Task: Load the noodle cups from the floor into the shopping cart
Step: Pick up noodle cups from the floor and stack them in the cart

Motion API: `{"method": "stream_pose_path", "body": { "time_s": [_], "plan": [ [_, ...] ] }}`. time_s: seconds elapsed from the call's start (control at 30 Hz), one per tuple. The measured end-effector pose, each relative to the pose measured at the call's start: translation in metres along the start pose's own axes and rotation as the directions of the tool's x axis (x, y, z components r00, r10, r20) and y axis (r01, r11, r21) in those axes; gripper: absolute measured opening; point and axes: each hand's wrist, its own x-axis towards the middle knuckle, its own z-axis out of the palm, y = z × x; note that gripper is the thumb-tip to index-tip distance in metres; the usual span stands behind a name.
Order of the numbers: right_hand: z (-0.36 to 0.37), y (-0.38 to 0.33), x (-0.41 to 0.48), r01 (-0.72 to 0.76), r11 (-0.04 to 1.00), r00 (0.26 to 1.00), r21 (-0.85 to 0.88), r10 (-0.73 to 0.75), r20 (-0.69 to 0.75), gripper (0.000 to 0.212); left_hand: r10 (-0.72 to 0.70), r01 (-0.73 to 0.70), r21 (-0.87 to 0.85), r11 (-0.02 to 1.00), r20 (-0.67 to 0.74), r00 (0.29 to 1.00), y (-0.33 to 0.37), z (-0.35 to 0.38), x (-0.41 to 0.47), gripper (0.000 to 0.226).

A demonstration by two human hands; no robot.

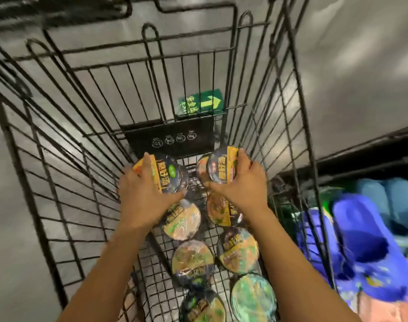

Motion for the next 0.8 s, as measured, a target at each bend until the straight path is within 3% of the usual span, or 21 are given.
{"method": "stream_pose_path", "body": {
  "time_s": [0.23, 0.43, 0.53, 0.7, 0.8],
  "plan": [
    [0.049, -0.006, 0.044, 0.037, 0.997, 0.999, -0.069, -0.035, 0.024, 0.126, -0.028, 0.027, 0.016, 1.0, 0.05, 0.998, -0.006, 0.049, 0.031, 0.128],
    [0.035, -0.009, 0.032, -0.008, 0.995, 0.996, -0.098, 0.017, 0.089, 0.137, 0.0, 0.007, -0.071, 0.997, 0.097, 0.995, 0.0, 0.047, 0.029, 0.124],
    [0.018, -0.008, 0.008, -0.06, 0.993, 0.994, -0.098, 0.068, 0.087, 0.127, 0.017, -0.013, -0.053, 0.999, 0.075, 0.997, 0.0, 0.03, 0.017, 0.116],
    [-0.001, -0.008, -0.064, -0.23, 0.965, 0.963, -0.122, 0.244, 0.117, 0.098, 0.063, -0.06, -0.171, 0.983, 0.012, 0.998, -0.001, -0.007, -0.035, 0.094],
    [-0.003, -0.012, -0.121, -0.292, 0.947, 0.946, -0.138, 0.307, 0.106, 0.092, 0.166, -0.162, -0.097, 0.982, 0.033, 0.986, -0.004, -0.029, -0.071, 0.087]
  ]
}}
